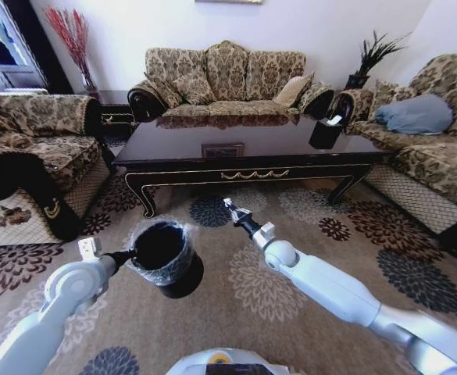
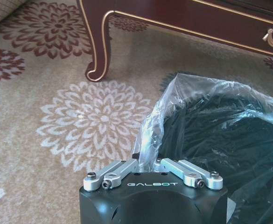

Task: Move to the front of the table and pick up the trash from the floor, then place it into the trash bin.

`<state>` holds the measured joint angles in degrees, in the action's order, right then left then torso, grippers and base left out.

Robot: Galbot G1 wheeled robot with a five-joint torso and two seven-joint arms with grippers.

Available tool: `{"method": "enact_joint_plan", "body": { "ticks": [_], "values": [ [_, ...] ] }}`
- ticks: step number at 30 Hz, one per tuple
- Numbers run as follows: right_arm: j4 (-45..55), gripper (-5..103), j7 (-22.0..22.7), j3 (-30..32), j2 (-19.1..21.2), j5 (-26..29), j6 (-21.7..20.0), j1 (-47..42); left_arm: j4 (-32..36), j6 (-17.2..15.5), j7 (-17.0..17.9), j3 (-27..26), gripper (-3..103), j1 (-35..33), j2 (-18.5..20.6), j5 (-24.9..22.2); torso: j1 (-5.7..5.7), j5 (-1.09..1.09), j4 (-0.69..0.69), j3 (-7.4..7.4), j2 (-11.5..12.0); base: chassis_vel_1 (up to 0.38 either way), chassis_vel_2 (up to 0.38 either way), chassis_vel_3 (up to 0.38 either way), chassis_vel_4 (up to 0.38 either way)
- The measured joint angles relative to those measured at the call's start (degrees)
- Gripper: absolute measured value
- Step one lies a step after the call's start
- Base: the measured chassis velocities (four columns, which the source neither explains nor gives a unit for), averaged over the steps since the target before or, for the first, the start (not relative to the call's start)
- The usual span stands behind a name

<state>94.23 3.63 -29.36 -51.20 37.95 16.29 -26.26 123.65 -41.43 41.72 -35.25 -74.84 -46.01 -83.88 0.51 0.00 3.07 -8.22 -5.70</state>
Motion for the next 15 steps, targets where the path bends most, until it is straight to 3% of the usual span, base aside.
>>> {"method": "enact_joint_plan", "body": {
  "ticks": [10, 15],
  "values": [
    [-1.0, 0, -8.3, -9.5, -4.1, 0.2, 4.9, 7.7, -2.4, 0.2, 0.0, 1.8, 4, 2.6, -0.6, 0.1, 0.00, -0.01, 0.00, 0.00, 0.0, 0.000, 0.000, 0.000, 0.000],
    [-2.6, 0, -9.7, -12.7, -5.9, -1.2, 5.6, 9.2, -3.4, 0.4, -0.1, 1.8, 4, 3.3, -1.0, 0.3, 0.00, -0.01, 0.00, 0.00, 0.0, 0.000, 0.000, 0.000, 0.000]
  ]
}}
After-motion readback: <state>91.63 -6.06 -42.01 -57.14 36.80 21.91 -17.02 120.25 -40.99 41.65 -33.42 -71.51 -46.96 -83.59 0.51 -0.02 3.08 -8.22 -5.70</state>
